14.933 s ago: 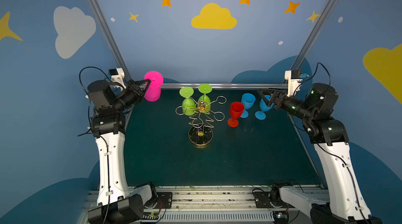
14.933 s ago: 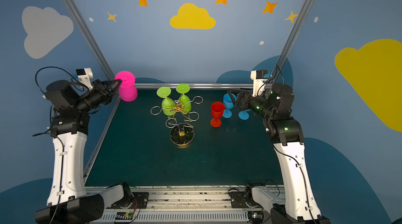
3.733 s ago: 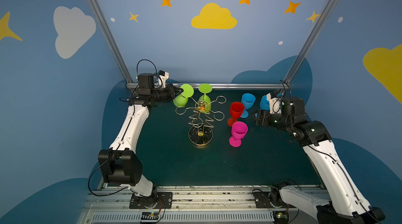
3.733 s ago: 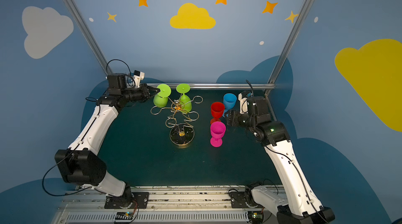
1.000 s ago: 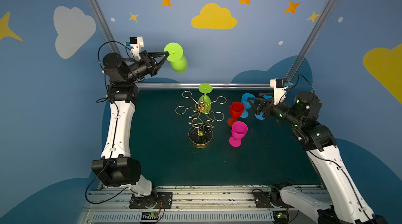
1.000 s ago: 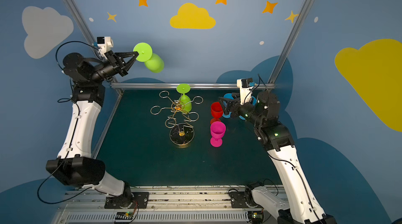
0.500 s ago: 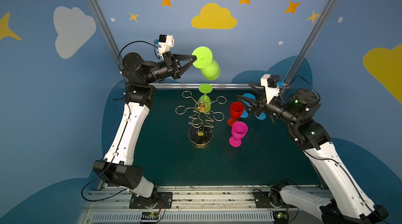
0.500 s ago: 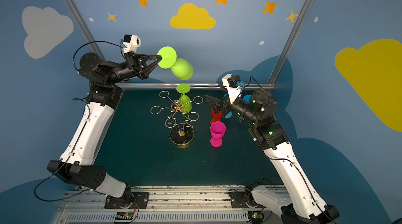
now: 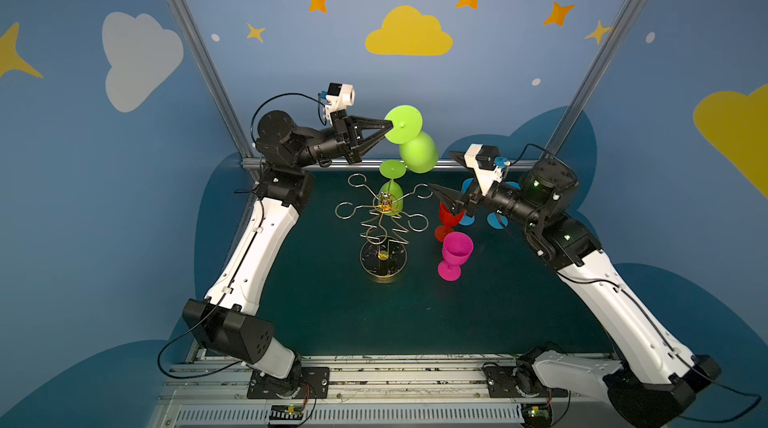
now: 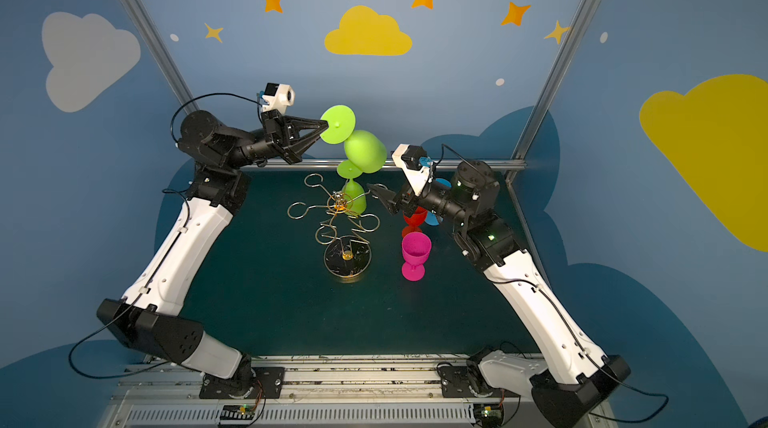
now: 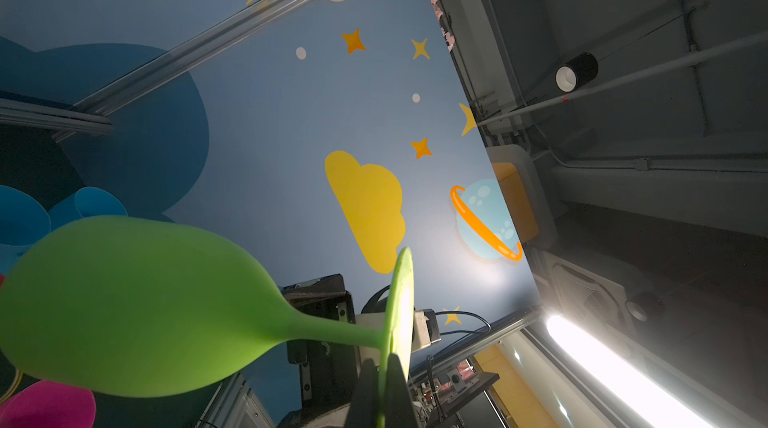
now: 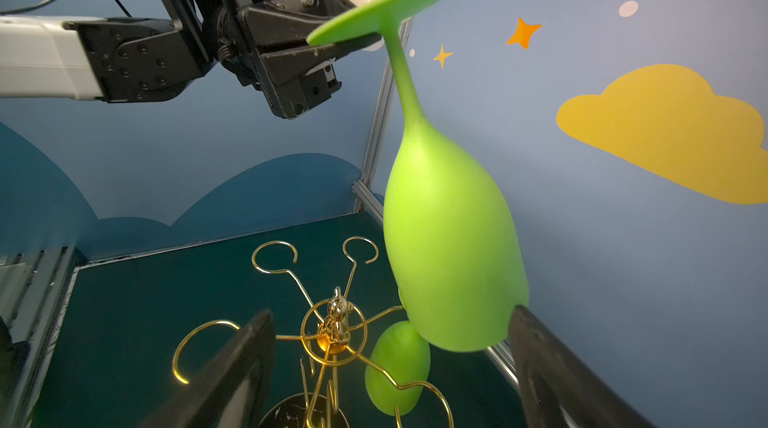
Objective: Take the wine glass off the wine glass rack
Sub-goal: 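Carry the lime glass toward the right gripper while the right gripper rises to meet it, then close the right gripper on the lime glass bowl and lower it toward the table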
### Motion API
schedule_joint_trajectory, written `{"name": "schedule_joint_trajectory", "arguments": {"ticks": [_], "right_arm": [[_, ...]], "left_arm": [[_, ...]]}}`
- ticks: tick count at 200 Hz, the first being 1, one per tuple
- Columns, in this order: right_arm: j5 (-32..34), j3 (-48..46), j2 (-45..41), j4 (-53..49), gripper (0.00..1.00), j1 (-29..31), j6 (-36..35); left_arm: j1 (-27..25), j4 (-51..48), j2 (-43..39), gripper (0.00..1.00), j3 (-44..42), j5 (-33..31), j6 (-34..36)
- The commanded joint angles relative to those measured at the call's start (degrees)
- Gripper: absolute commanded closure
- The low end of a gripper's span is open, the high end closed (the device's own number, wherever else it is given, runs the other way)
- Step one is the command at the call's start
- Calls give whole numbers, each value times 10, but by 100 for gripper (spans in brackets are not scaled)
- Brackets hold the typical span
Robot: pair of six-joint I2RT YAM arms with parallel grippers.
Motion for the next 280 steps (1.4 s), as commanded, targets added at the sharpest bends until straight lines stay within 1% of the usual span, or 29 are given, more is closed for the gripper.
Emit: {"name": "schedule_joint_trajectory", "arguments": {"ticks": [1,6,11,29,100,119,138,170,183,185,190,200,208,217,222,236,248,264,280], "right_arm": [[8,35,23,34,13,5,-22],[8,41,31,35,13,5,-22],[7,46,38,35,13,6,-40],[14,60,61,35,13,10,-48],[53,85,108,31,13,39,-60],[57,92,115,22,15,42,-60],[67,94,116,16,24,44,-56],[86,83,104,17,45,46,-35],[94,81,96,6,52,46,-30],[95,80,94,4,53,46,-16],[98,80,90,-1,55,46,-6],[104,77,81,-14,60,46,5],[113,74,72,-28,61,46,17],[123,73,61,-50,62,45,33],[129,72,54,-64,63,45,40],[149,56,28,-93,65,44,58],[164,41,4,-117,67,42,72],[183,33,-28,-171,69,36,103],[191,48,-44,-246,71,29,132]], "left_arm": [[-8,40,-19,97,-9,-2,-17],[-9,40,-20,97,-11,-2,-17],[-10,41,-23,97,-15,-2,-18],[-11,45,-28,97,-22,-1,-22],[-18,87,-38,97,-52,2,-63],[-20,93,-40,97,-57,1,-67],[-20,97,-42,97,-59,1,-70],[-20,100,-41,97,-52,1,-68],[-20,94,-39,96,-52,0,-59],[-20,93,-39,94,-52,0,-57],[-20,89,-39,90,-52,-1,-51],[-20,82,-38,75,-54,-4,-40],[-20,77,-38,62,-55,-5,-27],[-20,67,-39,51,-55,-4,-9],[-20,58,-40,47,-55,-3,5],[-20,18,-40,41,-54,-5,60],[-19,-32,-43,37,-50,-11,126],[-20,-103,-46,34,-47,-35,245],[-23,-139,-56,33,-61,-80,377]]}}
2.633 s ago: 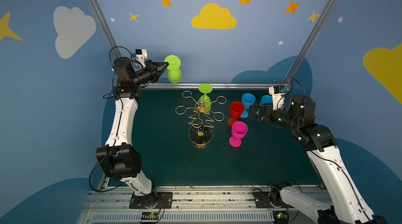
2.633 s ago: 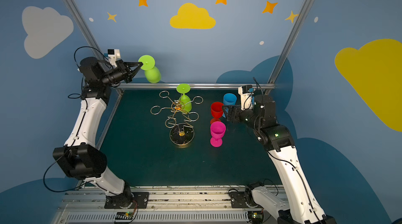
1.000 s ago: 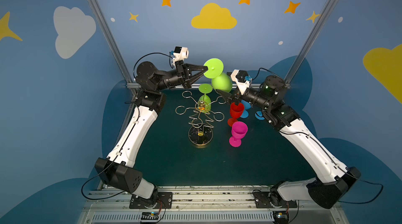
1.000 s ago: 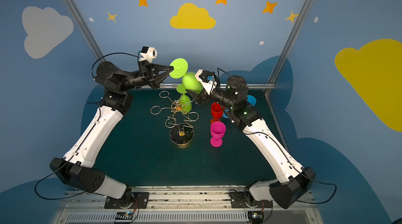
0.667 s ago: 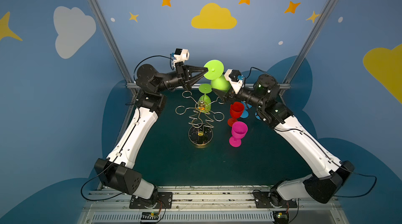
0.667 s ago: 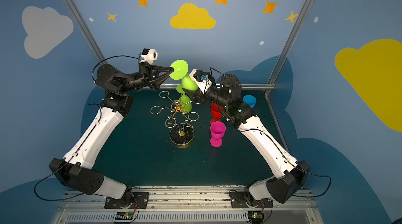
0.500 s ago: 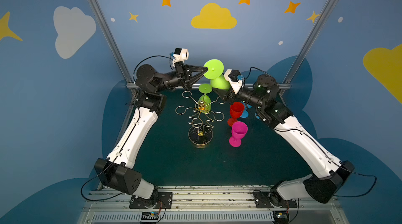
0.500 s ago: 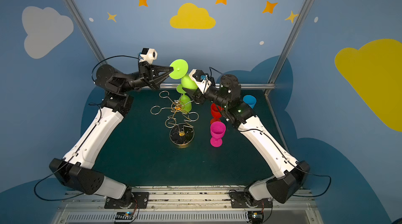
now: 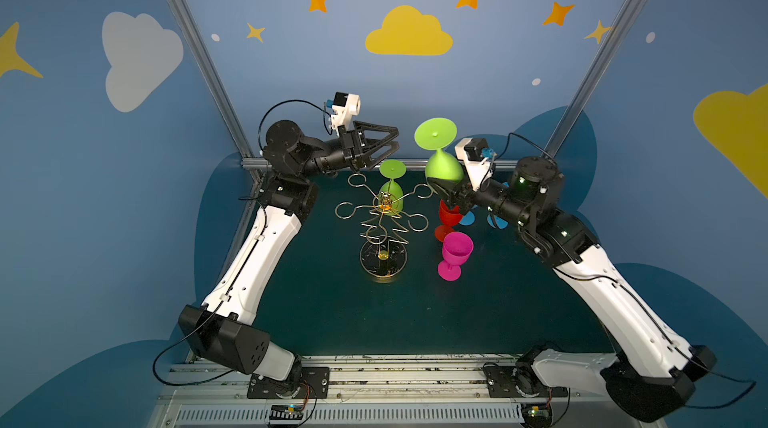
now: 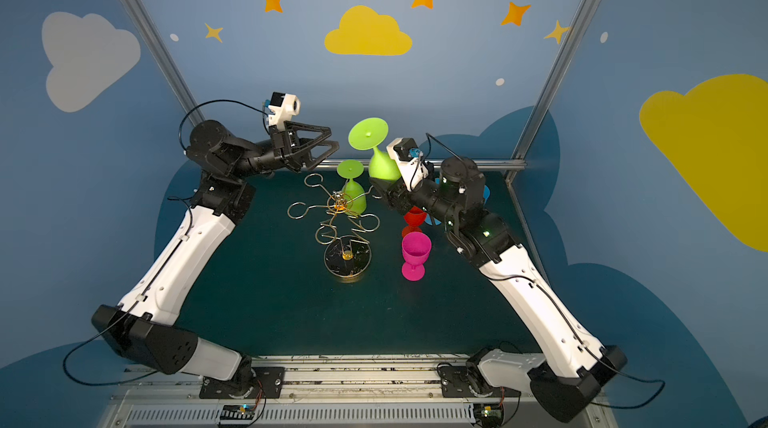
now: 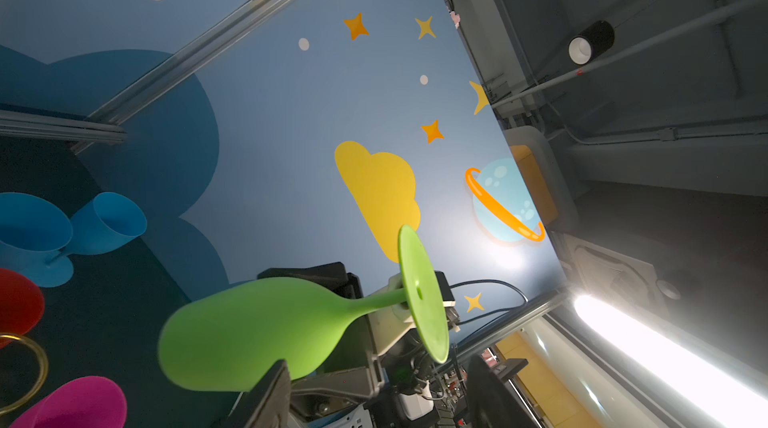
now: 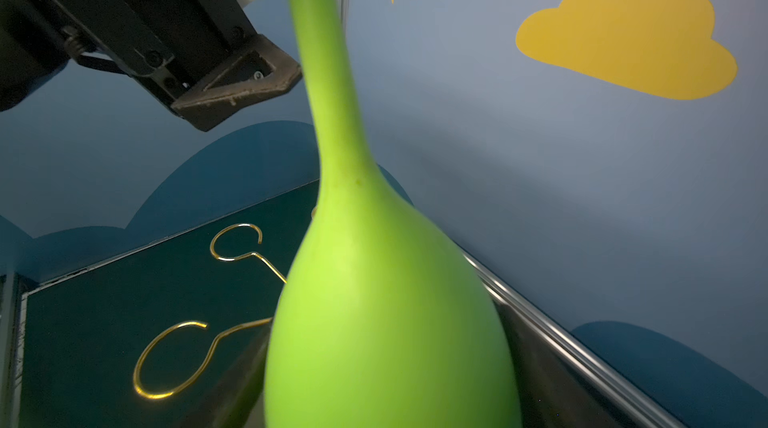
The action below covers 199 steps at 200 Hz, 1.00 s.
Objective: Take the wine glass off the wine glass rack
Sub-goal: 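Close the right gripper on the lime glass bowl and lower it toward the table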
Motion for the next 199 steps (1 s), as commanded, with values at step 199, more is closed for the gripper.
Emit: {"name": "schedule_joint_trajectory", "arguments": {"ticks": [199], "right_arm": [[-95,123,45,-324,84,22,144]], "left_arm": [[-120,6,-61,50,-140,-187,1002]]}}
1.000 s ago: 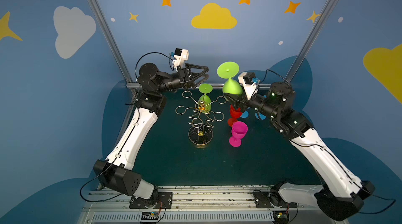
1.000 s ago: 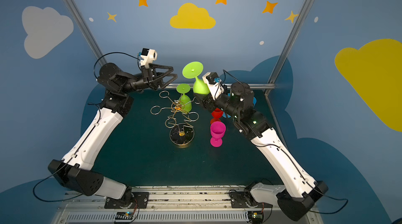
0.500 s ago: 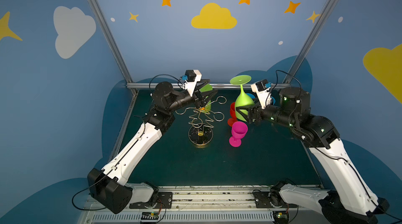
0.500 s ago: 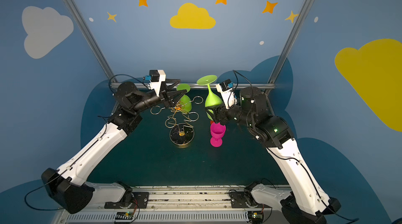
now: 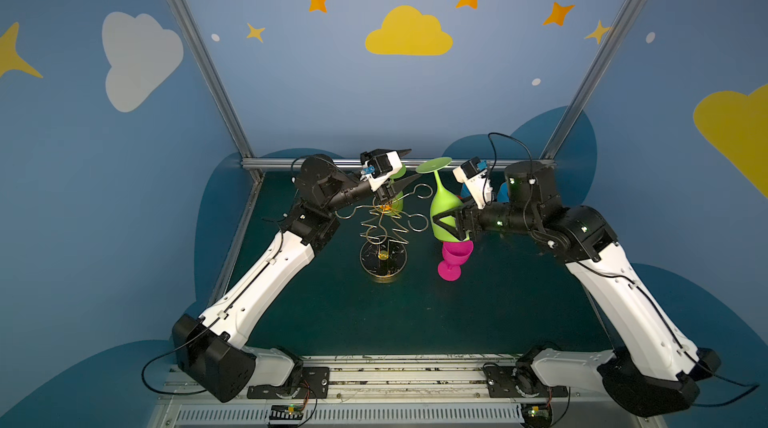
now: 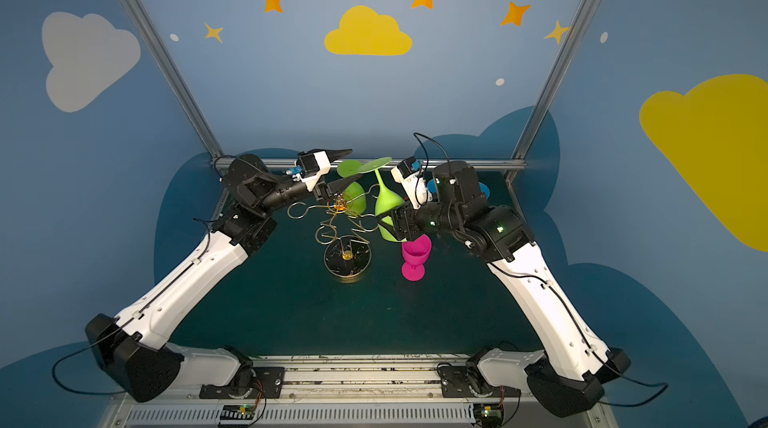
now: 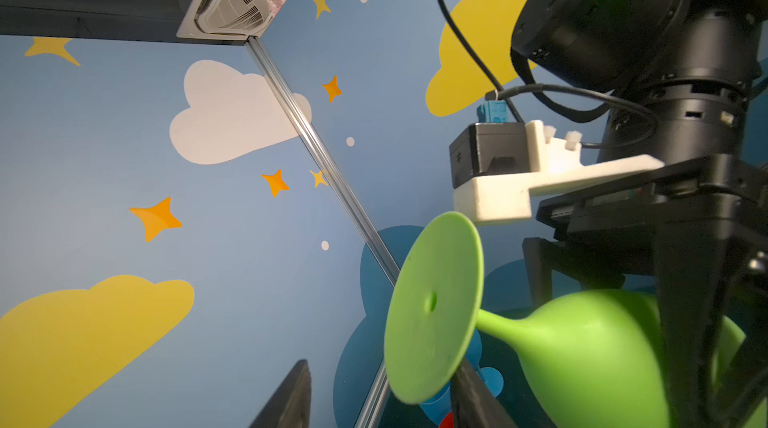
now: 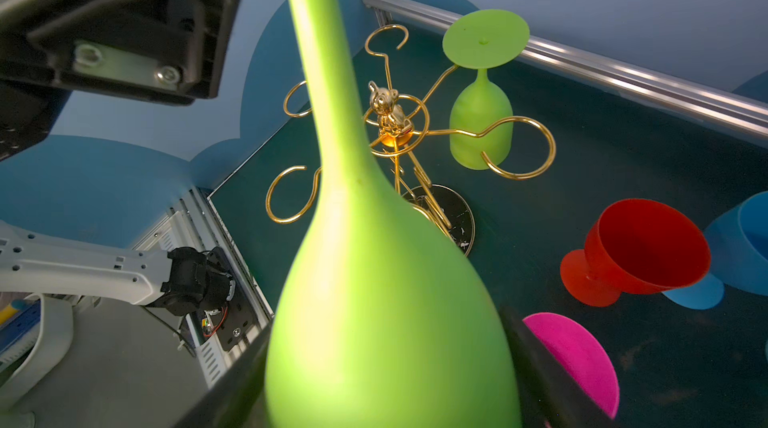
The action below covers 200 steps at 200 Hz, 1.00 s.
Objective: Take the wine glass off the wine glass rack
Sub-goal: 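Close the right gripper on the lime glass bowl and lower it toward the table, then open the left gripper off the lime glass foot while the right gripper tilts the glass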
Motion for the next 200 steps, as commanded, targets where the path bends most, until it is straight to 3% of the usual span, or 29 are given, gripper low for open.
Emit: {"name": "schedule_joint_trajectory", "arguments": {"ticks": [1,67,79,105,141,200], "right_arm": [[-14,19,3,1,84,11,4],[-15,25,19,-8,81,30,10],[-11,26,21,-8,76,31,14],[3,21,14,7,53,30,20],[-3,39,12,32,25,14,33],[-121,-13,-37,192,18,-68,133]], "left_arm": [[-2,-14,4,51,17,20,21],[-2,-40,1,78,20,19,44],[-2,-42,-1,84,20,18,47],[-3,-39,-6,97,12,-2,55],[-3,-11,-24,97,-20,-35,34],[-3,28,-62,97,-82,-132,-110]]}}
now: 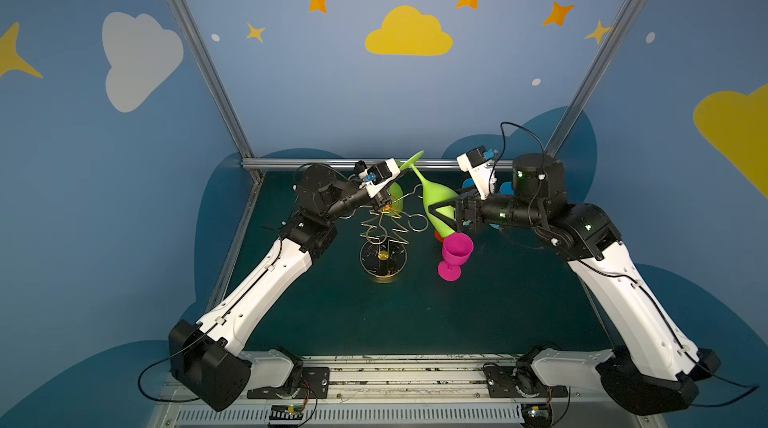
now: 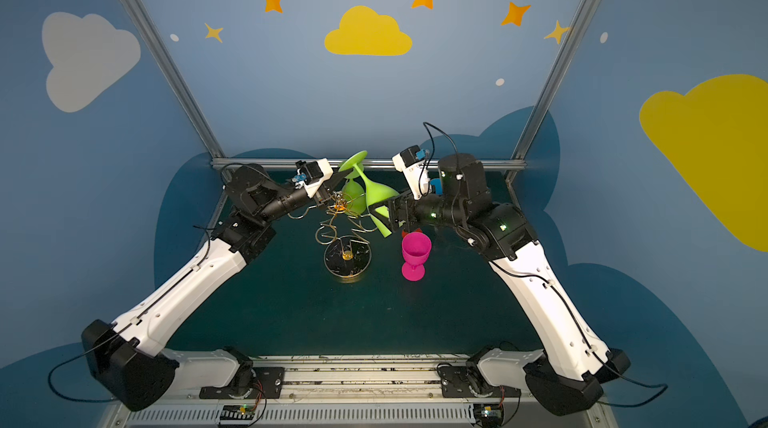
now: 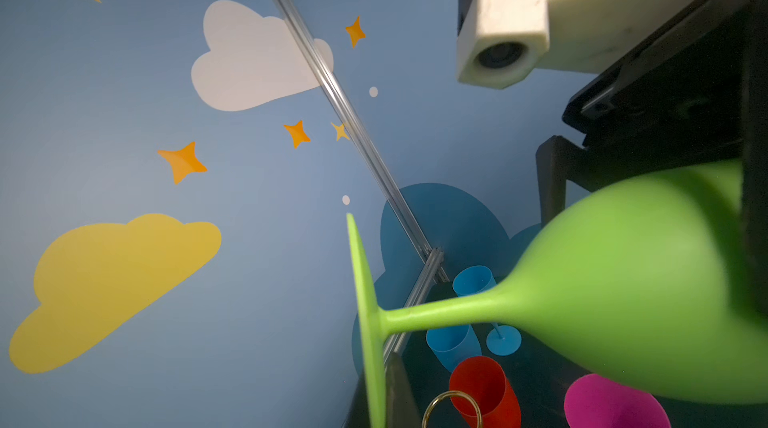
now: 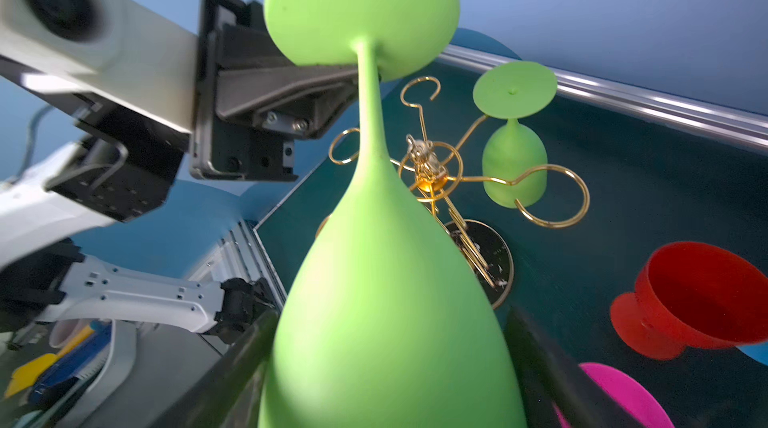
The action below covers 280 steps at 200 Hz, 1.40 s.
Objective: Take the wine glass off the wine glass rack
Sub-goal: 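Open the left gripper off the lime glass foot while the right gripper tilts the glass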
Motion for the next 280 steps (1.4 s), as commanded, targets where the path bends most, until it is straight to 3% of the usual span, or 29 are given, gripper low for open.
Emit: {"name": "schedule_joint_trajectory", "arguments": {"ticks": [1,23,44,98,156,186,241,280], "right_arm": [[-61,-24,-33,119,18,-36,62],[-91,-72,-72,191,18,-70,111],[-74,-101,-108,201,18,-91,122],[10,-183,-180,184,21,-104,120],[4,-191,-148,218,37,-102,138],[-10,-177,-118,248,54,-97,151],[-17,-164,-91,267,99,-85,160],[-8,-159,-97,264,100,-85,154]], "left_arm": [[-5,35,-27,97,-13,-48,-111],[-5,39,-37,97,-27,-90,-184],[-5,42,-42,97,-38,-113,-221],[-4,46,-37,97,-36,-122,-241],[-4,47,-35,97,-41,-87,-239],[-4,47,-34,97,-46,-68,-240],[-5,41,-32,97,-44,-54,-236],[-4,39,-35,97,-43,-56,-234]]}}
